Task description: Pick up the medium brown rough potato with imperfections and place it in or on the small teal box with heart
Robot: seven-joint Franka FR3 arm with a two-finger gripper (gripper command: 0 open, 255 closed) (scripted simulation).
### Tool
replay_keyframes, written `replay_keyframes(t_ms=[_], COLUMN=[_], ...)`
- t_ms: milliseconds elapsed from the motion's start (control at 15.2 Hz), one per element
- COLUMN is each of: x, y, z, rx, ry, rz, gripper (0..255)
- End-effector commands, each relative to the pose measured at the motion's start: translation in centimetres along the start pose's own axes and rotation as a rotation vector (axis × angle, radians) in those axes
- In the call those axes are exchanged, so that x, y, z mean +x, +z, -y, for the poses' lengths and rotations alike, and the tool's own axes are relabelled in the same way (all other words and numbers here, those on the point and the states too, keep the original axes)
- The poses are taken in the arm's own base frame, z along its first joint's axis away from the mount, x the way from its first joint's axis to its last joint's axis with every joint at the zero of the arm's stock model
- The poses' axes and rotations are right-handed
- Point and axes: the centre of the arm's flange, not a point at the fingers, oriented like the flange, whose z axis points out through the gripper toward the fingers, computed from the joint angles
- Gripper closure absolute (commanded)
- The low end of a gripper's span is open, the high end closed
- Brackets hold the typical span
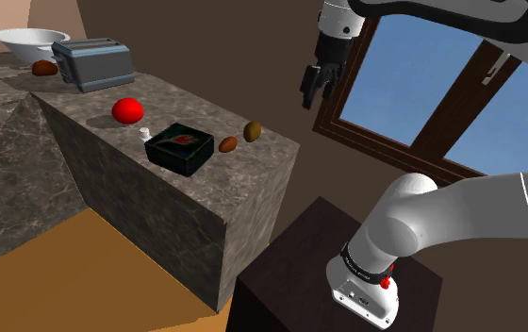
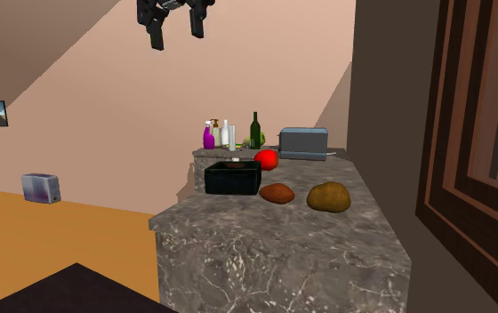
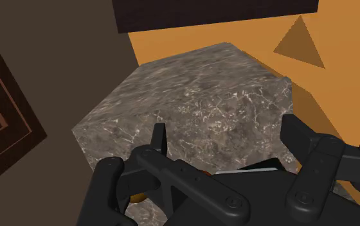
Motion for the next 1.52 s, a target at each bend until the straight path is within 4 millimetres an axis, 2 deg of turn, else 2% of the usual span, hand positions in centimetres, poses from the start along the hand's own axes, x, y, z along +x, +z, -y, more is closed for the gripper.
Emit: replay_keyframes(t_ms=[0,726,1452], x=[0.0,10.4,20.9], y=[0.0,9.7,19.3], z=[0.0,1.4,0.5], rx=[0.000,0.040,0.080], ry=[0.000,0.259,0.518], rz=[0.000,-0.007,-0.014], gripper=[0,0,0])
